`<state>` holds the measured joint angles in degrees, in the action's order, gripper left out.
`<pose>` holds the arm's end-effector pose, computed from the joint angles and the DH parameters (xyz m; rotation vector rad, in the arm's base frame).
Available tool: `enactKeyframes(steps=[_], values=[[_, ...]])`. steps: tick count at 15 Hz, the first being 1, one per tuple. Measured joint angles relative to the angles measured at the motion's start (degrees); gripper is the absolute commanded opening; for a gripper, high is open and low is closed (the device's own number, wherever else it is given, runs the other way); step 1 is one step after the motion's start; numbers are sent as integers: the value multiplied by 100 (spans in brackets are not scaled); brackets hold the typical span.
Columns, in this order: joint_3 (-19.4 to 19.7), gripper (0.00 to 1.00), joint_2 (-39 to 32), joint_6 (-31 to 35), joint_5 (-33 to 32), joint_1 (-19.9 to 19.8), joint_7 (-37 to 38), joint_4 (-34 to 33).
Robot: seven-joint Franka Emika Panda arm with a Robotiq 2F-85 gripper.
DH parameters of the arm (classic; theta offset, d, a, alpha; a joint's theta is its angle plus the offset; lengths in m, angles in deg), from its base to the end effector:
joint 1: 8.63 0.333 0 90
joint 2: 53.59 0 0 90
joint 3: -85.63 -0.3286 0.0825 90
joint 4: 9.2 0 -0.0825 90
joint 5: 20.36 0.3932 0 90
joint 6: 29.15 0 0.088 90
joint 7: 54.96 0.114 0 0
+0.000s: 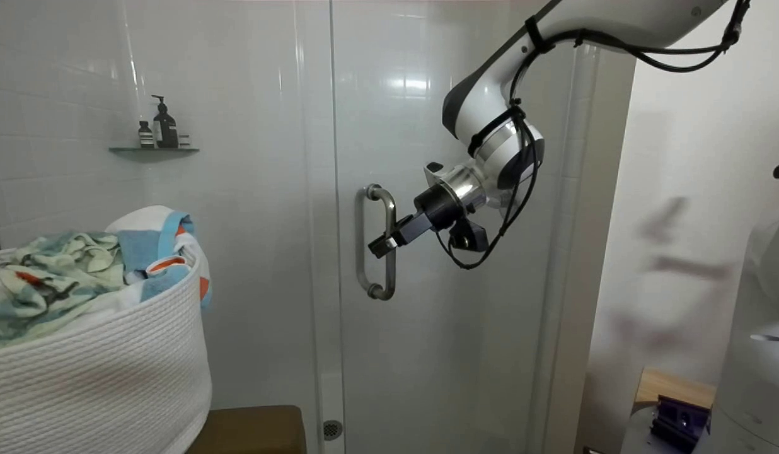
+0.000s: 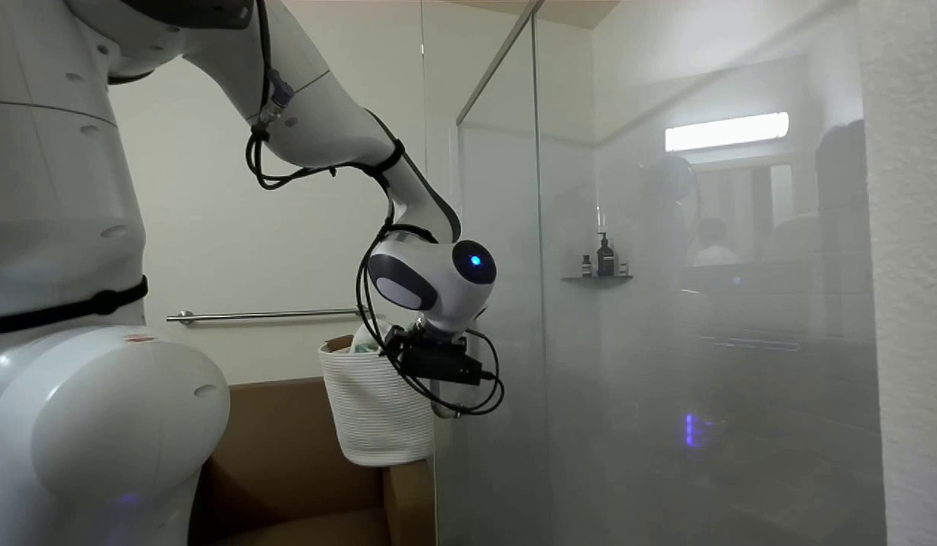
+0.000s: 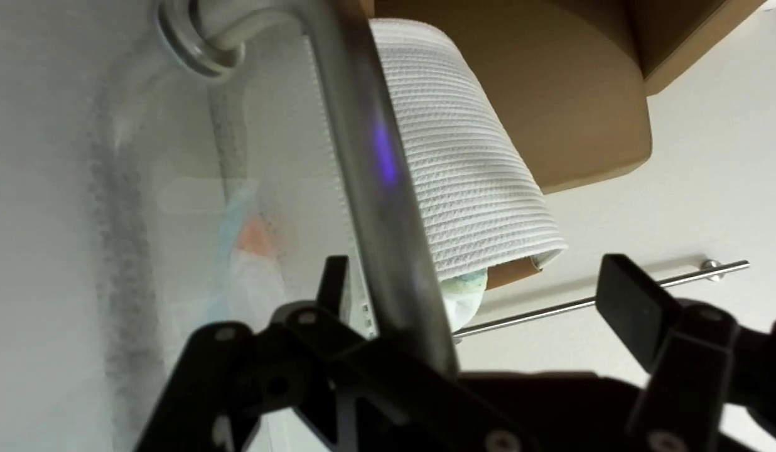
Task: Open the shower door
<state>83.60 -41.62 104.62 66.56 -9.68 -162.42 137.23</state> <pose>0.4514 0.0289 0.3543 -2.1653 -0.8247 -1.0427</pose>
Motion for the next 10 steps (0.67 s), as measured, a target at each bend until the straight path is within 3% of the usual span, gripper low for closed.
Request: enactKeyframes(steps=[5,8,10], values=[[-194,100,82,1168,-117,13,297,-3],[-191,100,193,1836,-698,-4,887,8],[-175,100,276,2139,-1413,-37,1553,44]])
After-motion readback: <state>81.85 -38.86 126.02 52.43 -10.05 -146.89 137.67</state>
